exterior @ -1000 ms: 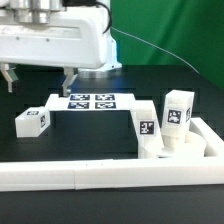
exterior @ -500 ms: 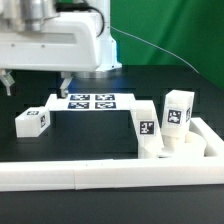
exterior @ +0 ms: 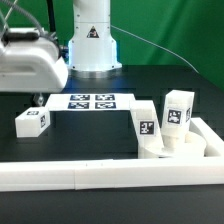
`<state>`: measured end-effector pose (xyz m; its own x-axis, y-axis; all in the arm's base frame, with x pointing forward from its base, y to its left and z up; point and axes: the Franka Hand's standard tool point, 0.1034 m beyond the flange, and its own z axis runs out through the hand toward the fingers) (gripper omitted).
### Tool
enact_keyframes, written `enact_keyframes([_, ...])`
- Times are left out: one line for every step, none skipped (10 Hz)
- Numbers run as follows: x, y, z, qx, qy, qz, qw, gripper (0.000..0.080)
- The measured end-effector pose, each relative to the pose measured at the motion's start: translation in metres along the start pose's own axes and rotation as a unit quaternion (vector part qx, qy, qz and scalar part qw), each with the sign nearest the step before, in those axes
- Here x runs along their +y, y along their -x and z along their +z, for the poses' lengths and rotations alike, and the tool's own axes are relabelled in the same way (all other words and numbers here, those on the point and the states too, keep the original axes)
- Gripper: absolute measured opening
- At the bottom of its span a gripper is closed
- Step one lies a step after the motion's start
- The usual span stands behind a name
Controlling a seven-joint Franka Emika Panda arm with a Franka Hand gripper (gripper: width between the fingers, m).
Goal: Assemble stool
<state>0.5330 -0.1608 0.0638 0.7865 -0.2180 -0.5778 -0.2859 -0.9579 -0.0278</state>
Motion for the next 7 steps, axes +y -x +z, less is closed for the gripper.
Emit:
enact_keyframes([0.002,0.007,0.003,-0.033,0.002,0.001,0.999,0.0648])
enact_keyframes([0.007,0.01,0.006,-0.061,0.005,0.008,0.998,0.0648])
enact_keyframes([0.007,0.008,0.009,-0.064,0.005,0.007,0.998,0.0648])
enact_keyframes([0.006,0.016,0.019,-0.093,-0.006,0.012,0.996,0.0648])
enact_keyframes([0.002,0.018,0.027,-0.106,-0.011,0.014,0.994,0.0648])
enact_keyframes([-0.004,0.018,0.031,-0.11,-0.012,0.01,0.994,0.0648])
enact_keyframes([-0.008,0.018,0.035,-0.114,-0.014,0.01,0.993,0.0648])
